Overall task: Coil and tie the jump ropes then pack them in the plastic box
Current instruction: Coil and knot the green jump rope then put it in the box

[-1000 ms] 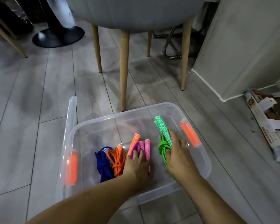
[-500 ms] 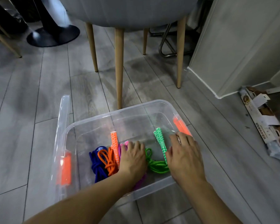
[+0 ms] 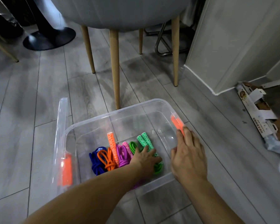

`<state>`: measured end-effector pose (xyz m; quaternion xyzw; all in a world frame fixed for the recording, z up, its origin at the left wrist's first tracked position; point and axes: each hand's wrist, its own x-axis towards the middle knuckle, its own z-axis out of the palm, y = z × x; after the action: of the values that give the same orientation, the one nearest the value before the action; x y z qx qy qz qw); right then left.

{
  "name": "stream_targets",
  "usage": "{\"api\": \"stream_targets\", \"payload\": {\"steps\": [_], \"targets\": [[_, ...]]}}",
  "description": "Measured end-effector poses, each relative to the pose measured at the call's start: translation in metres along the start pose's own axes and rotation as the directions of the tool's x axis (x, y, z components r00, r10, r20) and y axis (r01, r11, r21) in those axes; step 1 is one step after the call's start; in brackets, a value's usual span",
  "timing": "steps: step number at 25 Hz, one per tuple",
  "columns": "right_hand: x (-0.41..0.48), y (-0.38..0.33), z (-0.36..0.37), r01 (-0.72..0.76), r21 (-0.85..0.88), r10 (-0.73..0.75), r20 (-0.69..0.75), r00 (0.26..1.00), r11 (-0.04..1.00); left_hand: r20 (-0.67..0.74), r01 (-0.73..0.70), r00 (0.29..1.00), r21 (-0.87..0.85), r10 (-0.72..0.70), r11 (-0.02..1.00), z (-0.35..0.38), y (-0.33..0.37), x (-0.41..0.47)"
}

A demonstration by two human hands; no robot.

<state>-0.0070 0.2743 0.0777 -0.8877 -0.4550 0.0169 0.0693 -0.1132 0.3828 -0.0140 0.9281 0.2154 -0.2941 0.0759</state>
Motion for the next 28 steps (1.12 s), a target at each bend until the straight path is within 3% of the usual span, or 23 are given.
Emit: {"api": "stream_targets", "payload": {"steps": [6, 13, 17, 21, 28], "targets": [[-0.001, 0.001, -0.003, -0.01, -0.004, 0.01, 0.027, 1.0, 1.0, 0.122, 0.023, 0.992, 0.051, -0.029, 0.998, -0.004, -0.018, -0.024], [-0.008, 0.01, -0.029, 0.075, 0.144, -0.088, 0.083, 0.993, 0.987, 0.038, 0.017, 0.999, -0.02, -0.016, 1.0, -0.014, 0.001, -0.025], [-0.021, 0.025, -0.049, 0.031, 0.134, -0.04, 0.067, 0.997, 0.99, -0.185, 0.039, 0.981, -0.136, -0.064, 0.99, -0.045, 0.017, -0.043], [-0.034, 0.035, -0.086, -0.014, 0.149, 0.013, 0.008, 1.0, 0.989, -0.409, -0.029, 0.911, -0.183, -0.049, 0.983, -0.087, 0.031, -0.074], [-0.077, 0.08, -0.175, -0.11, 0.108, 0.121, -0.1, 0.988, 0.988, -0.596, -0.197, 0.8, -0.153, 0.069, 0.968, -0.189, 0.112, -0.146]]}}
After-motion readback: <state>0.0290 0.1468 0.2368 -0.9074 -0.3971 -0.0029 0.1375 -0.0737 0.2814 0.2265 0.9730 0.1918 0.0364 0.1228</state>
